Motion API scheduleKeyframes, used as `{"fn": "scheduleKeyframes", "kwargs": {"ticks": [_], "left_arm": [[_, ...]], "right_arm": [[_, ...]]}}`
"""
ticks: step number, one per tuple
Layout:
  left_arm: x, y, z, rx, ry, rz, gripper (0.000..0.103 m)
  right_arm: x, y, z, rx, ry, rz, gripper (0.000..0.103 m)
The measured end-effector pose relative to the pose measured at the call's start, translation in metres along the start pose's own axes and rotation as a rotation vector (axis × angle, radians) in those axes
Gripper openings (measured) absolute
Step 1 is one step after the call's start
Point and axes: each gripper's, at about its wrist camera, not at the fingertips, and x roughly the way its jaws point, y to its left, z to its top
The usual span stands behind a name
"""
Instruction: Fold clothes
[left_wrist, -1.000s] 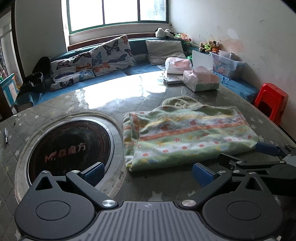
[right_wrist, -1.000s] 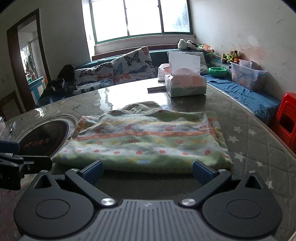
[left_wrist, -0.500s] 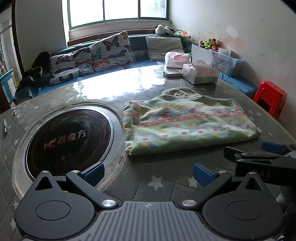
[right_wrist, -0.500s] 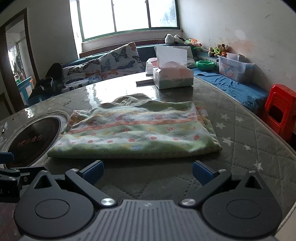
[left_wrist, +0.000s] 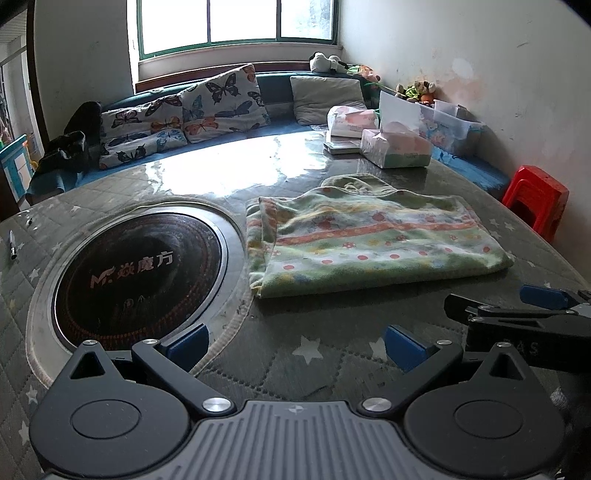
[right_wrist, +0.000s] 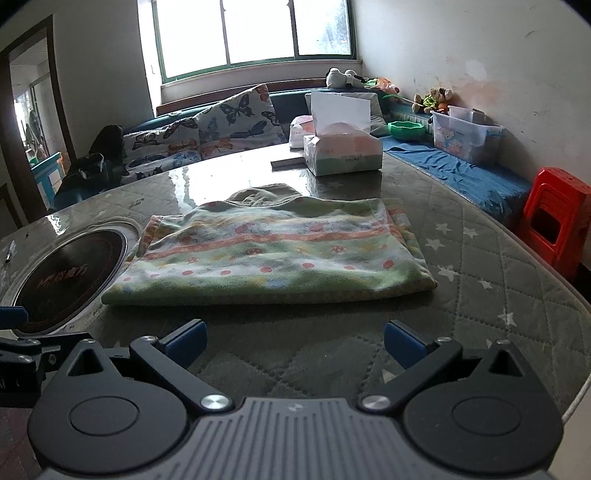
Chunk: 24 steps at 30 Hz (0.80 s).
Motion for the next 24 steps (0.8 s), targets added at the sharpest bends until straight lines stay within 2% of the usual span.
{"fn": "scheduleKeyframes", "kwargs": {"ticks": [24], "left_arm": [[-0.024,-0.012,-0.002,0.024,-0.048,-0.016,0.103]], "right_arm": [[-0.017,0.000,-0.005,0.009,-0.024,0.009,0.103]]}}
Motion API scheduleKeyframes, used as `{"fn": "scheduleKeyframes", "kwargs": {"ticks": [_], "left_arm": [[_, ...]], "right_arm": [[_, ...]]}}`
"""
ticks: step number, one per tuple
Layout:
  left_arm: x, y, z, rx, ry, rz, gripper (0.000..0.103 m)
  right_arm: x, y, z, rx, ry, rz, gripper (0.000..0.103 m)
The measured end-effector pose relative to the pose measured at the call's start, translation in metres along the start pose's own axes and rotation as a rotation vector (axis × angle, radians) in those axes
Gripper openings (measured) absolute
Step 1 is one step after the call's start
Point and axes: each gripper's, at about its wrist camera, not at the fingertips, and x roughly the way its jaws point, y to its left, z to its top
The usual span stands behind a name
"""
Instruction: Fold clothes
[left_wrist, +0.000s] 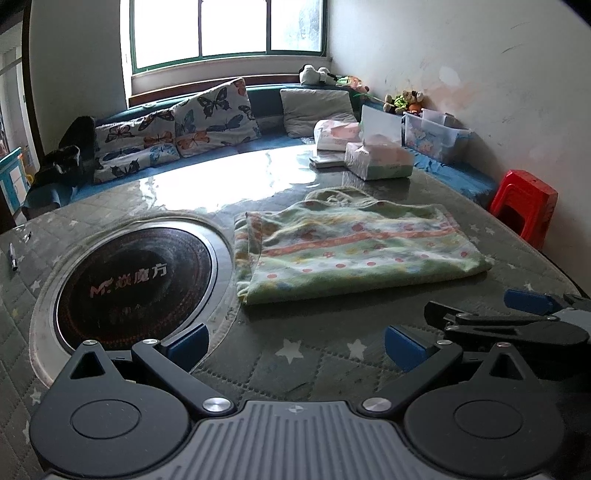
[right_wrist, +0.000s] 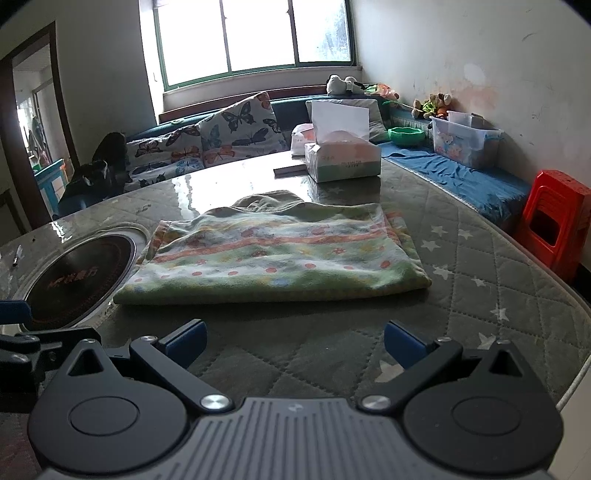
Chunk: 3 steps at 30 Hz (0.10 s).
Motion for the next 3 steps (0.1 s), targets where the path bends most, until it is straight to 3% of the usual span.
{"fn": "scheduleKeyframes", "kwargs": {"ticks": [3], "left_arm": [[-0.0018,-0.0009,0.0007,0.006,-0.006,0.003,0.103]], "right_arm": [[-0.0003,-0.0003,0.0003,0.002,0.000,0.000,0.103]]}}
